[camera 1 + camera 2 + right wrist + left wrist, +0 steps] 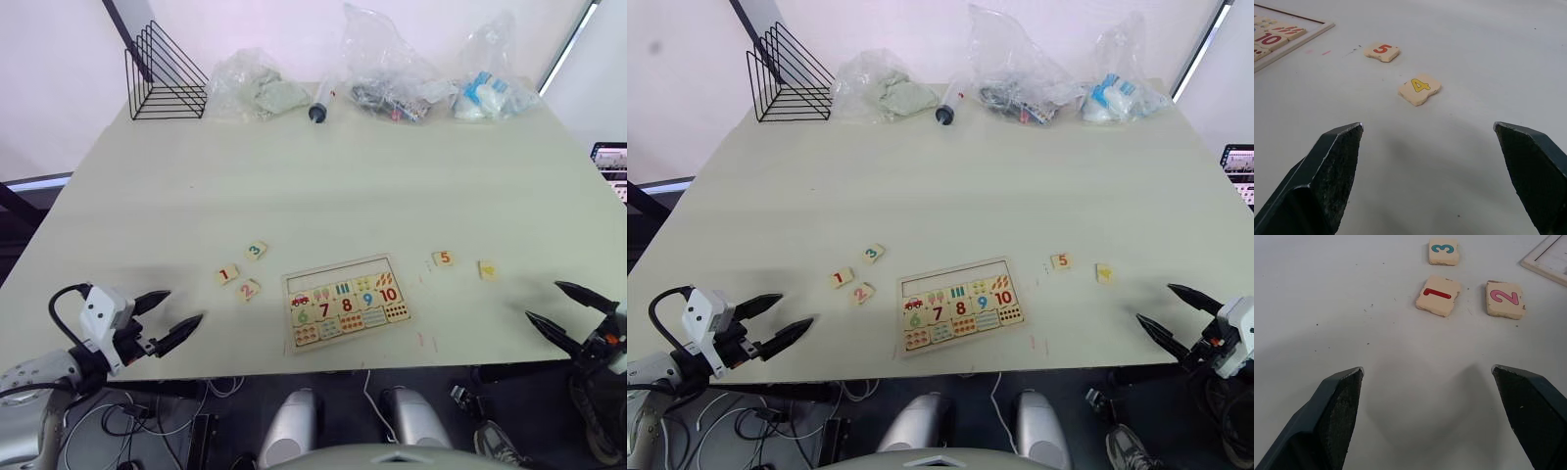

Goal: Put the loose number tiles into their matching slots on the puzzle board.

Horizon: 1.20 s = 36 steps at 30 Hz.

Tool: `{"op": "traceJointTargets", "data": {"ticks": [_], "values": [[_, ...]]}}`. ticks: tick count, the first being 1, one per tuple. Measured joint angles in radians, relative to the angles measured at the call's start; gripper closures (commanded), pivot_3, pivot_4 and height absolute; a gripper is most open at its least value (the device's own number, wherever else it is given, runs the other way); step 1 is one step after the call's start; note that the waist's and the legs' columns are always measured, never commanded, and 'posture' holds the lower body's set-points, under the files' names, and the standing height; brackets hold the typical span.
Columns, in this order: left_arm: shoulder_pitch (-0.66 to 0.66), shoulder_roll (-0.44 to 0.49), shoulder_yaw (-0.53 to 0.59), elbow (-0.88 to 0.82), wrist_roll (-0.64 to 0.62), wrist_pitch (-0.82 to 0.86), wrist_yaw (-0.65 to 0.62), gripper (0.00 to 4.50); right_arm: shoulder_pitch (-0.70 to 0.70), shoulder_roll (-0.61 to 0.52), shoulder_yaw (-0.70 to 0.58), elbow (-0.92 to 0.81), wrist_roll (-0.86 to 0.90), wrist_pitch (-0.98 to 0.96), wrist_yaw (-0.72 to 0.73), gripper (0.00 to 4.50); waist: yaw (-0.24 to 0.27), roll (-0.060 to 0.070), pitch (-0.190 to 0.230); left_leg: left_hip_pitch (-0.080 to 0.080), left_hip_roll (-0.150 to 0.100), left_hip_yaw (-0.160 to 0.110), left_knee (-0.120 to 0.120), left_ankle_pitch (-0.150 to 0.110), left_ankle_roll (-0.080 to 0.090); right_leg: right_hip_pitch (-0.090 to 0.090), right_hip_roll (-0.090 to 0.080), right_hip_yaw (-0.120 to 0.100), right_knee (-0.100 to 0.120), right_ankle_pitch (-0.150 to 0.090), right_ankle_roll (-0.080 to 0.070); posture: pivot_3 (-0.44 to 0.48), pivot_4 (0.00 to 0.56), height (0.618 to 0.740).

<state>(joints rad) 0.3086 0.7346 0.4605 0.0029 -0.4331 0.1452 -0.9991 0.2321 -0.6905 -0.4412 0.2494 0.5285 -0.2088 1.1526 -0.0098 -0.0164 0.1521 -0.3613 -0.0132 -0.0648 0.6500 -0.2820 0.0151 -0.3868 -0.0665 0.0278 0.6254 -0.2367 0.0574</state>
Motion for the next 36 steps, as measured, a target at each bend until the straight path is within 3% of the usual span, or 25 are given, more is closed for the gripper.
{"op": "traceJointTargets", "data": {"ticks": [8, 36], "values": [[-0.068, 0.002, -0.004, 0.045, 0.001, -0.004, -0.009, 0.05, -0.001, 0.02, -0.004, 0.038, 0.0, -0.036, 0.04, 0.0, 0.0, 0.001, 0.0, 0.0, 0.0, 0.0, 0.0, 0.0, 0.0, 0.0, 0.001, 0.0, 0.0, 0.0, 0.0, 0.0, 0.15, 0.74], [-0.062, 0.017, -0.007, 0.069, 0.023, -0.043, -0.057, 0.05, -0.037, 0.032, -0.002, 0.027, 0.006, -0.036, 0.079, 0.0, -0.001, 0.001, 0.0, 0.0, 0.0, 0.0, 0.0, 0.0, 0.0, 0.0, 0.0, 0.0, 0.0, 0.0, 0.0, 0.0, 0.15, 0.74]]}}
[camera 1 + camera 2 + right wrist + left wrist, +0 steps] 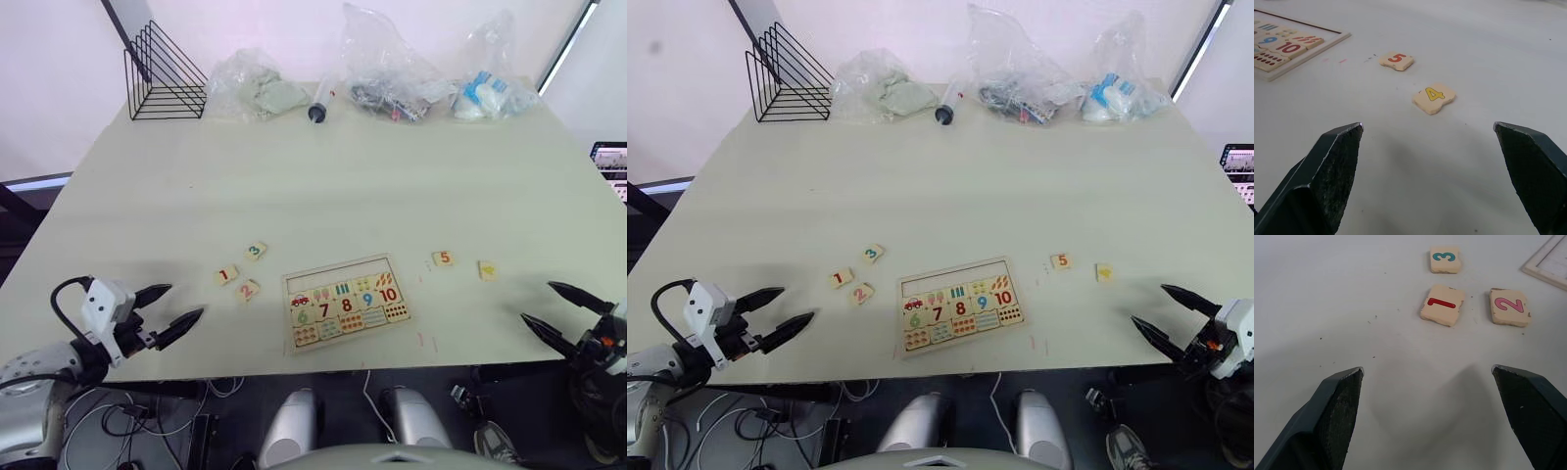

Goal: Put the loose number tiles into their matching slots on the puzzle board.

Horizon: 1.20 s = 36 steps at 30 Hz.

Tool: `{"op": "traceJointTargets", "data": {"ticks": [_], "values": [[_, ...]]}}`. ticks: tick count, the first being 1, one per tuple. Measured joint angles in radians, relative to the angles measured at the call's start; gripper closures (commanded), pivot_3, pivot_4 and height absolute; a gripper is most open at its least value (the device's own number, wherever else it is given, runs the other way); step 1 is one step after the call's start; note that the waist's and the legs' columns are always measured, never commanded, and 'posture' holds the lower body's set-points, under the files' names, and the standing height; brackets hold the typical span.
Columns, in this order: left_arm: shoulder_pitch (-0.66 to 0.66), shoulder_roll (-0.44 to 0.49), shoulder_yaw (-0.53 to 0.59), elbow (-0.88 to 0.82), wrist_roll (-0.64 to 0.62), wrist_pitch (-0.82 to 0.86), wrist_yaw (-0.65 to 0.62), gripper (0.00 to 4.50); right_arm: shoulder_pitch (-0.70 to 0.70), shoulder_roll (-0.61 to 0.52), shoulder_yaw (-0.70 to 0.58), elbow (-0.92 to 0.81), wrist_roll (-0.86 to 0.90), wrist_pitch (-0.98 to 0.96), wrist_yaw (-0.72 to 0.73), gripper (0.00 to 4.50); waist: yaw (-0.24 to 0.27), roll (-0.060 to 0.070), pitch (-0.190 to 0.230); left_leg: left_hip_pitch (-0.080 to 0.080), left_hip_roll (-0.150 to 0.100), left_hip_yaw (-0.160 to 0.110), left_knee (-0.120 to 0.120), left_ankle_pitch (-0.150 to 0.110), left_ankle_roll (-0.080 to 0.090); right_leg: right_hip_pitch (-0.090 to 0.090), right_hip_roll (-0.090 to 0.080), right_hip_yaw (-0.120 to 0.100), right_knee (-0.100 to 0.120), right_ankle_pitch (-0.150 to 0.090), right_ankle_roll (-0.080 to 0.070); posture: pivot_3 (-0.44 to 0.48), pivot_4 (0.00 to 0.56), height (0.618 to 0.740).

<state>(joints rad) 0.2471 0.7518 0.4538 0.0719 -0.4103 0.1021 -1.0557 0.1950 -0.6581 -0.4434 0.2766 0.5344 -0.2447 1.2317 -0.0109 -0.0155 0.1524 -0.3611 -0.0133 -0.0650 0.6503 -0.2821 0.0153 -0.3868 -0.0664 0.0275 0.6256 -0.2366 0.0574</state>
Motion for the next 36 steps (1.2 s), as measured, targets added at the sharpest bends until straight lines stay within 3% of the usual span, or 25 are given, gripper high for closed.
{"op": "traceJointTargets", "data": {"ticks": [10, 15, 27, 36], "values": [[-0.06, 0.037, -0.032, 0.017, 0.006, -0.021, -0.068, 0.05, -0.01, -0.025, 0.035, -0.1, 0.098, 0.074, 0.186, 0.0, 0.0, 0.0, 0.0, 0.0, 0.0, 0.0, 0.0, 0.0, 0.0, 0.0, -0.001, 0.0, 0.0, 0.0, 0.0, 0.0, 0.15, 0.74], [-0.152, 0.104, -0.078, 0.065, 0.017, -0.025, -0.142, 0.05, -0.011, -0.023, 0.069, -0.152, 0.138, 0.091, 0.304, 0.0, 0.002, 0.001, 0.001, 0.0, 0.0, -0.001, 0.0, 0.0, 0.0, 0.0, 0.0, -0.001, 0.0, 0.0, 0.0, 0.0, 0.15, 0.74], [-0.322, 0.137, -0.226, 0.168, 0.092, -0.021, -0.185, 0.05, -0.013, 0.01, 0.083, -0.193, 0.136, 0.089, 0.296, 0.0, 0.001, 0.001, 0.001, 0.0, 0.0, -0.001, 0.0, 0.0, 0.0, 0.0, 0.002, -0.001, 0.0, 0.003, 0.004, 0.0, 0.15, 0.74], [-0.461, 0.156, -0.288, 0.343, 0.136, -0.062, -0.241, 0.05, -0.005, 0.016, 0.086, -0.204, 0.132, 0.089, 0.288, 0.0, 0.0, 0.001, 0.001, 0.0, -0.001, -0.001, 0.0, 0.0, 0.0, 0.0, 0.002, -0.001, 0.001, 0.003, 0.005, 0.0, 0.15, 0.74]]}}
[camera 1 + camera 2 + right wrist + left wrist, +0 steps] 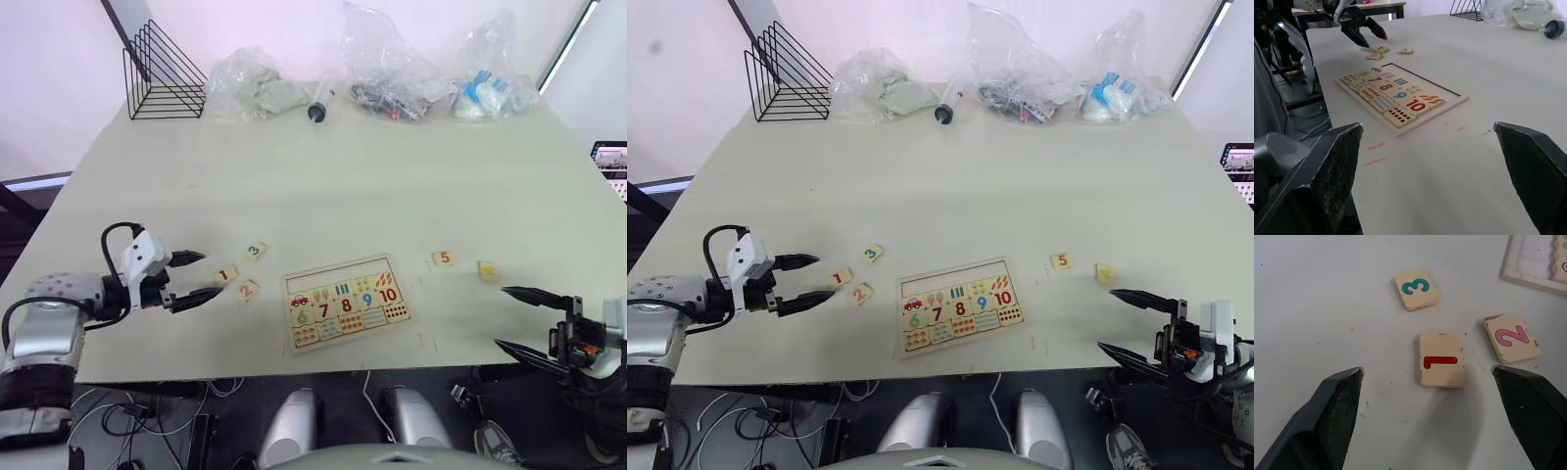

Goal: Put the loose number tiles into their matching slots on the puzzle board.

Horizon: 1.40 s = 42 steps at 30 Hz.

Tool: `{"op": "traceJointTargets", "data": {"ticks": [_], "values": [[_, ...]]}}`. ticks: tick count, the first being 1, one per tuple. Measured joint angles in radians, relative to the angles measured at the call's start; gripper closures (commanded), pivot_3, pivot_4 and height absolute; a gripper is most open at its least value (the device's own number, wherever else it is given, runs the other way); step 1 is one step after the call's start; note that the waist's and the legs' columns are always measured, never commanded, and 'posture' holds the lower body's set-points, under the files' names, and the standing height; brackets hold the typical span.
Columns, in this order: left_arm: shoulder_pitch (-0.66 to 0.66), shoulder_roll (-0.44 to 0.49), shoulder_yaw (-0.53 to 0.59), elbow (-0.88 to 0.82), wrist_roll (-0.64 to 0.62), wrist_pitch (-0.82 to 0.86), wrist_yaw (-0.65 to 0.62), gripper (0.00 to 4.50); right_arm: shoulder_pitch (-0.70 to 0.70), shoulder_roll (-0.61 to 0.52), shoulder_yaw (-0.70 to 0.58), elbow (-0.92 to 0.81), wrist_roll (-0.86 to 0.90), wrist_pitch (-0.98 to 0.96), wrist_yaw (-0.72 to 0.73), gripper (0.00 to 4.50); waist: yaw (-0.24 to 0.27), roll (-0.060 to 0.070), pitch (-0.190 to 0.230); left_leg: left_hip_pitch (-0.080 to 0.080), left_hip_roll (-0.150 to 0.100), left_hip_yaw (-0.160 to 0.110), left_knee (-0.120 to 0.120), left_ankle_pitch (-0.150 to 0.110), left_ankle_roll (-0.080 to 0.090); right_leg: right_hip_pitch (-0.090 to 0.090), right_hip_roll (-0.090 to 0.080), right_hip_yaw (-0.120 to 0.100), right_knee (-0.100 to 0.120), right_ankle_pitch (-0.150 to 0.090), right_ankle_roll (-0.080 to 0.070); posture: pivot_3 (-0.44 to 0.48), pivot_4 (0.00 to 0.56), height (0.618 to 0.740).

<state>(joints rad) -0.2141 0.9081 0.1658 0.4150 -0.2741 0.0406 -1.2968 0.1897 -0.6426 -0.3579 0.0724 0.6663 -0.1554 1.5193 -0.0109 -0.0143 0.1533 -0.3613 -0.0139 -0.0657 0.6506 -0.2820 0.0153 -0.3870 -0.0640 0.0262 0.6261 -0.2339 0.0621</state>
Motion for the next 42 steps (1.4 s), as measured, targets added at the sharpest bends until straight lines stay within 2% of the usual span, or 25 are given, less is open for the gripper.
{"op": "traceJointTargets", "data": {"ticks": [11, 19, 22, 24, 28, 38, 42], "values": [[-0.125, -0.003, -0.092, 0.13, 0.066, -0.049, -0.047, 0.05, -0.012, 0.0, 0.001, -0.001, -0.011, -0.001, -0.005, 0.0, 0.001, 0.0, 0.0, 0.0, 0.0, 0.0, 0.001, 0.0, 0.0, 0.0, 0.0, -0.001, 0.001, 0.0, 0.0, 0.0, 0.15, 0.74], [-0.112, -0.013, -0.09, 0.085, 0.052, 0.008, -0.03, 0.05, -0.012, 0.0, 0.0, -0.003, -0.018, -0.001, -0.02, 0.0, 0.001, 0.0, 0.0, 0.0, 0.0, 0.0, 0.001, 0.0, 0.0, 0.0, 0.0, 0.0, 0.001, 0.0, 0.0, 0.0, 0.15, 0.74], [-0.101, -0.013, -0.089, 0.072, 0.052, 0.005, -0.025, 0.78, -0.011, 0.0, 0.001, -0.009, -0.018, -0.001, -0.021, 0.0, 0.0, 0.0, 0.0, 0.0, 0.0, 0.0, 0.001, 0.0, 0.0, 0.0, 0.0, 0.0, 0.001, 0.0, 0.0, 0.0, 0.15, 0.74], [-0.094, -0.013, -0.088, 0.071, 0.052, -0.005, -0.024, 1.58, -0.011, 0.0, 0.001, -0.013, -0.018, -0.001, -0.021, 0.0, 0.0, 0.0, 0.0, 0.0, 0.0, 0.0, 0.001, 0.0, 0.0, 0.0, 0.0, 0.0, 0.001, 0.0, 0.0, 0.0, 0.15, 0.74], [-0.084, -0.012, -0.086, 0.07, 0.042, -0.01, -0.03, 3.49, -0.012, 0.0, 0.001, -0.016, -0.018, 0.0, -0.025, 0.0, 0.0, 0.0, 0.0, 0.0, 0.0, 0.0, 0.001, 0.0, 0.0, 0.0, 0.0, 0.0, 0.001, 0.0, 0.0, 0.0, 0.15, 0.74], [-0.054, -0.002, -0.083, 0.043, 0.022, -0.017, -0.039, 3.55, -0.02, 0.002, 0.006, -0.018, -0.022, 0.0, -0.045, 0.0, -0.001, 0.0, 0.0, 0.0, 0.0, 0.0, 0.001, 0.0, 0.0, 0.0, 0.0, 0.0, 0.001, 0.0, 0.0, 0.0, 0.15, 0.74], [0.024, 0.026, -0.078, -0.11, -0.007, 0.069, -0.048, 3.55, -0.021, 0.017, 0.022, -0.032, -0.023, 0.0, -0.059, 0.0, -0.002, 0.0, 0.0, 0.0, 0.0, 0.0, 0.001, 0.0, 0.0, 0.0, 0.0, 0.0, 0.001, 0.0, 0.0, 0.0, 0.15, 0.74]]}}
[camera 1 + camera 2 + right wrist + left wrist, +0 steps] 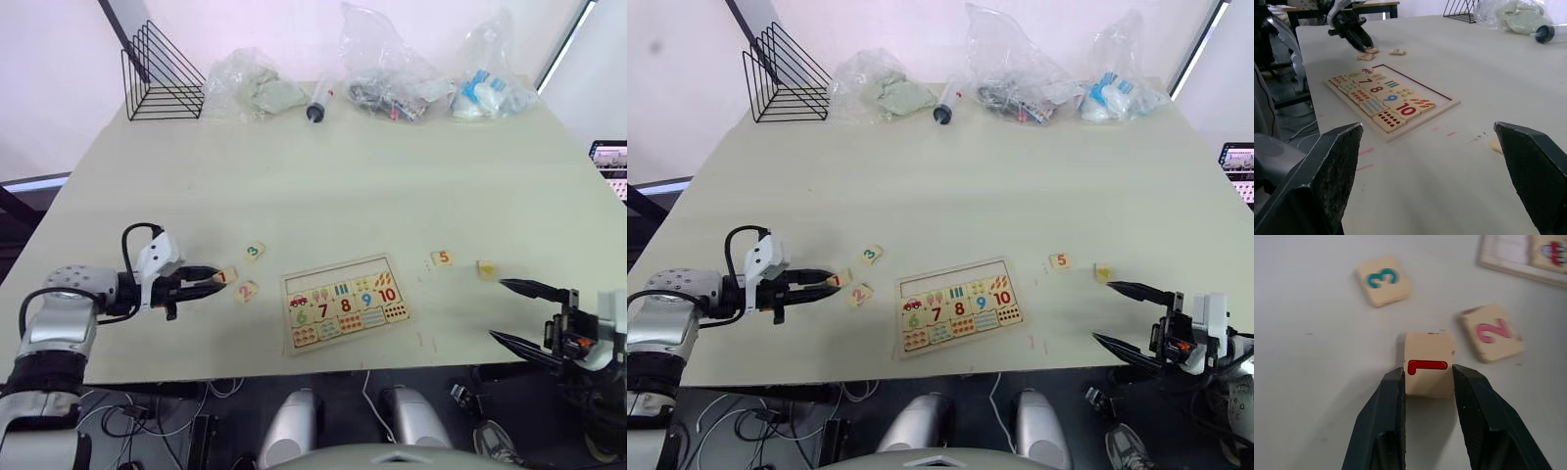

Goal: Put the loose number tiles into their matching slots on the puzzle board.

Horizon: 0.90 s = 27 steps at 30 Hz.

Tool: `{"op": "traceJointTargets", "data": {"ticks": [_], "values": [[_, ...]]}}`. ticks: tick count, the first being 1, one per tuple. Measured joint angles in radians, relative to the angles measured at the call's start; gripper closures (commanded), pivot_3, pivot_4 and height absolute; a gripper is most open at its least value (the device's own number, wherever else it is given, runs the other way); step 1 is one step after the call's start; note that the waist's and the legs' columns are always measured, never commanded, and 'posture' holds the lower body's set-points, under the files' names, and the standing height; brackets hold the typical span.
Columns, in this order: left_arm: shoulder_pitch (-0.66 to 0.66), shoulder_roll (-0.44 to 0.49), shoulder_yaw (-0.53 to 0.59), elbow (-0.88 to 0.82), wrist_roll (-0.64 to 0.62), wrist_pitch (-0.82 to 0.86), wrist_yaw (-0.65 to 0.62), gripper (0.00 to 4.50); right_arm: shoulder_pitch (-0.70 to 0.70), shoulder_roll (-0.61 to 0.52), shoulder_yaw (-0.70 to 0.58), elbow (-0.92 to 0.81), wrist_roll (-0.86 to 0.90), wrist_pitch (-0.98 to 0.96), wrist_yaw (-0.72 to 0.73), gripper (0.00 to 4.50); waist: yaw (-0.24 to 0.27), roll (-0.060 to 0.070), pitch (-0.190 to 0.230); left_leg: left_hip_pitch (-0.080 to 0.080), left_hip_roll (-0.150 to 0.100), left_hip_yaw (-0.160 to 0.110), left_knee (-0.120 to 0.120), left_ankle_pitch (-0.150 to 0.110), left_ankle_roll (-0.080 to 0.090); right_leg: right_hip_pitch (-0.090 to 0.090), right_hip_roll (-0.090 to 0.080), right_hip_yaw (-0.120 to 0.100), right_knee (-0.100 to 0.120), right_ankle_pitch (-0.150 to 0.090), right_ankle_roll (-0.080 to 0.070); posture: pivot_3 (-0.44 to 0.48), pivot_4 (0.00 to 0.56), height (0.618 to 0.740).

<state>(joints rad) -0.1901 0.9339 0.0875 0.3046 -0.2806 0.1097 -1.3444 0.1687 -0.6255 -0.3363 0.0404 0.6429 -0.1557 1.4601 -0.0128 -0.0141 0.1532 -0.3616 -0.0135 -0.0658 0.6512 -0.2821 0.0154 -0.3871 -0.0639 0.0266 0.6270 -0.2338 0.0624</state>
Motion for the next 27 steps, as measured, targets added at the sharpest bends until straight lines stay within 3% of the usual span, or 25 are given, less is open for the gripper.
{"op": "traceJointTargets", "data": {"ticks": [11, 21, 25, 27], "values": [[0.007, 0.089, 0.056, -0.356, -0.123, 0.323, 0.036, 3.55, 0.026, 0.027, 0.011, -0.044, 0.002, -0.002, -0.025, 0.0, 0.001, 0.001, 0.001, 0.0, 0.0, 0.0, 0.0, 0.0, 0.0, 0.0, 0.0, 0.0, 0.0, 0.0, 0.0, 0.0, 0.15, 0.74], [-0.121, 0.143, -0.065, -0.52, -0.14, 0.489, 0.023, 3.55, 0.015, 0.044, 0.017, -0.044, 0.0, -0.024, -0.027, 0.0, 0.0, 0.001, 0.001, 0.0, 0.0, 0.001, 0.001, 0.0, 0.0, 0.0, 0.001, 0.0, 0.0, 0.0, 0.0, 0.0, 0.15, 0.74], [-0.177, 0.143, -0.137, -0.56, -0.108, 0.537, 0.05, 3.55, 0.002, 0.054, 0.027, -0.044, -0.002, -0.025, -0.032, 0.0, 0.0, 0.001, 0.001, 0.0, -0.001, 0.001, 0.001, 0.0, 0.0, 0.0, 0.002, 0.0, 0.0, 0.0, 0.0, 0.0, 0.15, 0.74], [-0.204, 0.143, -0.192, -0.6, -0.034, 0.552, 0.114, 3.55, -0.002, 0.055, 0.028, -0.045, -0.001, -0.025, -0.037, 0.0, 0.0, 0.0, 0.002, 0.0, -0.001, 0.001, 0.001, 0.0, 0.0, 0.0, 0.002, 0.0, 0.0, 0.0, 0.0, 0.0, 0.15, 0.74]]}}
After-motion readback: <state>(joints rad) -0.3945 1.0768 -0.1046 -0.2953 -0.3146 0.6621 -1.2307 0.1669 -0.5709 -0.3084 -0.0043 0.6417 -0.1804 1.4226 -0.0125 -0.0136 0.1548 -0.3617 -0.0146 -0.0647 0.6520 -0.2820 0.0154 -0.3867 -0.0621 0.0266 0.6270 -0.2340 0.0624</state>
